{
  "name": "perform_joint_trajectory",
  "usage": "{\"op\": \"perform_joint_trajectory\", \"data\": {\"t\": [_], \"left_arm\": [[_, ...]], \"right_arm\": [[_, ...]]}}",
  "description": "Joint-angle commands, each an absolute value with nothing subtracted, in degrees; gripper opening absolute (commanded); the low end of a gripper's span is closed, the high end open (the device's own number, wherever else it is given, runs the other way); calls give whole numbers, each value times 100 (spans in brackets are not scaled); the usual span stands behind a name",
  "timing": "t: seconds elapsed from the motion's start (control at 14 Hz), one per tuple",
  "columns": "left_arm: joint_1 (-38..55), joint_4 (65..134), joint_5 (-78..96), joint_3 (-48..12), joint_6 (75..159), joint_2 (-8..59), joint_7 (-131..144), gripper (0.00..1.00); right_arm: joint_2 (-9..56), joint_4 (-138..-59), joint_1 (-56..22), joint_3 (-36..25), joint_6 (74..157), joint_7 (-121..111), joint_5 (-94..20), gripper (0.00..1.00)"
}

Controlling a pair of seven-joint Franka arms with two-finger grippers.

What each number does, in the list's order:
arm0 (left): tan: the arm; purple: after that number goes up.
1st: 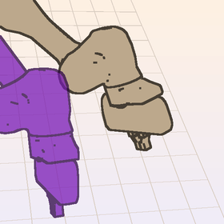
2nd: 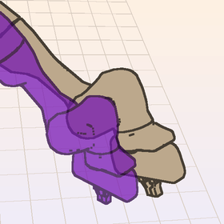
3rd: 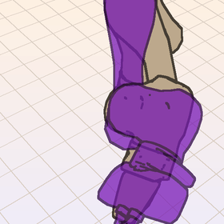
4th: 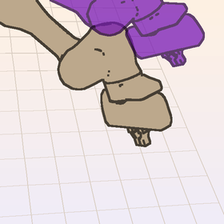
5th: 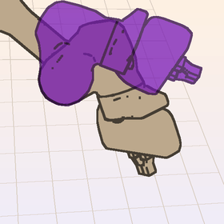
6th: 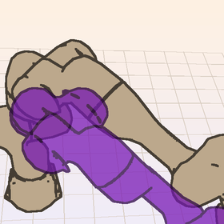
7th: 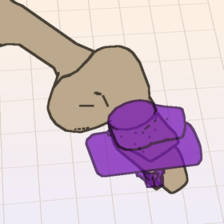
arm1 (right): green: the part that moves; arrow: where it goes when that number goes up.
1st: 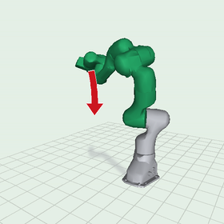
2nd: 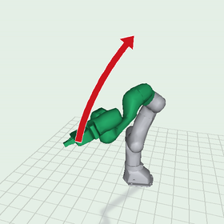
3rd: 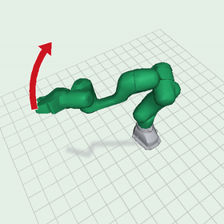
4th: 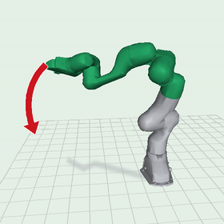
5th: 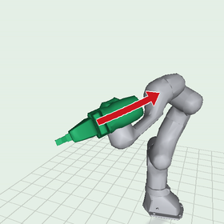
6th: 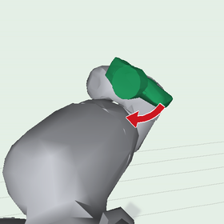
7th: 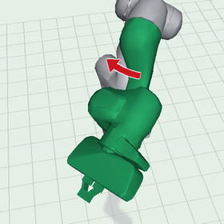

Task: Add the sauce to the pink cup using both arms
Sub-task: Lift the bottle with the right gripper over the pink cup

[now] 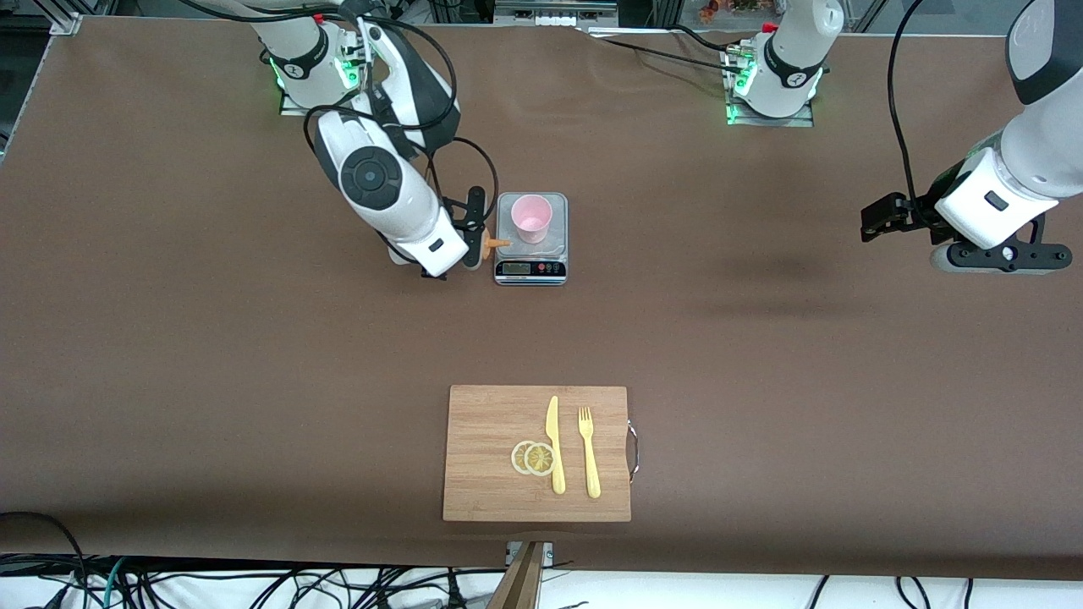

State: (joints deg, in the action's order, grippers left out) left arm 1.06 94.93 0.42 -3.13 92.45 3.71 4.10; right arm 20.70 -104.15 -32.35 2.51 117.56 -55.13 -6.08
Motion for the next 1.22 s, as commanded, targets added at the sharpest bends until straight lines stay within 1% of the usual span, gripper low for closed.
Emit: {"op": "perform_joint_trajectory", "data": {"t": [0.0, 0.29, 0.57, 1.15], "left_arm": [[53, 9343, 44, -352, 9149, 457, 360, 100], [18, 9343, 53, -352, 9149, 457, 360, 100], [18, 9343, 53, -352, 9149, 457, 360, 100], [18, 9343, 53, -352, 9149, 466, 360, 100]], "right_arm": [[1934, -10477, -3445, 220, 11611, -5213, -300, 0], [1934, -10450, -3691, 220, 11339, -4888, 113, 0], [1934, -10266, -3876, 220, 10855, -4676, 386, 0], [1995, -10222, -4236, 220, 10591, -4359, 694, 0]]}}
